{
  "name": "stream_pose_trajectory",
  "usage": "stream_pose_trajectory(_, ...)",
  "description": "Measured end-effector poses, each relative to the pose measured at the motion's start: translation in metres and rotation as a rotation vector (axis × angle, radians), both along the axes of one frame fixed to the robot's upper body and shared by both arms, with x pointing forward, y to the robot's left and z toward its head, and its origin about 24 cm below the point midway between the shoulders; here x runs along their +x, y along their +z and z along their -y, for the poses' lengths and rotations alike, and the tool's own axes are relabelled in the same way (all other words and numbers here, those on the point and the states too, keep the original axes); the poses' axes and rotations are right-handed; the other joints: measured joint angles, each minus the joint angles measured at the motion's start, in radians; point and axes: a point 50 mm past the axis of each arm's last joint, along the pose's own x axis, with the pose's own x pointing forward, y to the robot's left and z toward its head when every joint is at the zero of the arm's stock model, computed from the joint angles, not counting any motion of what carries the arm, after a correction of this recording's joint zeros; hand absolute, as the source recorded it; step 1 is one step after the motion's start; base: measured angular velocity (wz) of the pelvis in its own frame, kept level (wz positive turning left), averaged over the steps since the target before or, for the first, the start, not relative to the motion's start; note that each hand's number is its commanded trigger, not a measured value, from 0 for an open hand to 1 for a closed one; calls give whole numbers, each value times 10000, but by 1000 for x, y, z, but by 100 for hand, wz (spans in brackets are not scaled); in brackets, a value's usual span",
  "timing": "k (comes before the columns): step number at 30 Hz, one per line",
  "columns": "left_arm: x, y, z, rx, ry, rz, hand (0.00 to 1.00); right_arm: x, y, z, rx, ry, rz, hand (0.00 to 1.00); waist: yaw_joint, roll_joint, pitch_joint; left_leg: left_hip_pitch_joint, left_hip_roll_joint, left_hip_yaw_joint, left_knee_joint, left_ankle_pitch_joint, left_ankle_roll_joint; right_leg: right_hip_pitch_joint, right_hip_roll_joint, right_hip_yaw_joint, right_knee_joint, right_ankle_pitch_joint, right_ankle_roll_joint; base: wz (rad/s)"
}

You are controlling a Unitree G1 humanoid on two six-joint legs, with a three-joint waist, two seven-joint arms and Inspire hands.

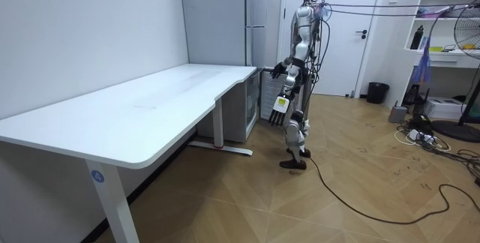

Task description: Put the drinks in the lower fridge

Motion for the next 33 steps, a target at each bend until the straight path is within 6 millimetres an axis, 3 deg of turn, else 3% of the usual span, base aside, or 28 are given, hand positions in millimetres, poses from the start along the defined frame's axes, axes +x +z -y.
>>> stream_pose_trajectory(4, 1, 3, -4, 216, 205, 354, 0, 15, 37, 14, -1526, -73, 1756, 0, -39, -30, -61, 96, -25, 29, -270, 38, 8, -30, 1, 91, 10, 39, 24, -4)
stream_pose_trajectory(13, -10, 4, -9, 411, 732, 347, 0, 26, 86, 31, -3487, -1229, 3942, 0, -228, -231, -90, 405, -41, 212, -778, 175, -15, -45, 25, 350, -27, 50, 31, -9)
stream_pose_trajectory(23, -10, 5, -11, 563, 726, 419, 0, 16, 82, 36, -3313, -2056, 3946, 0, -316, -224, -80, 405, -29, 239, -784, 175, -14, -84, 17, 432, -25, 65, 27, -2)
stream_pose_trajectory(27, -17, 6, -11, 625, 690, 205, 0, 12, 77, 39, -2788, -2506, 3864, 0, -555, -248, -54, 390, -15, 240, -768, 189, 5, -87, -1, 359, -16, 73, 23, 0)
stream_pose_trajectory(33, -19, 9, -15, 818, 362, 182, 0, -16, 62, 67, -2126, -4463, 3205, 0, -701, -316, -36, 385, -19, 236, -757, 205, 29, -80, -7, 371, -2, 86, 32, 0)
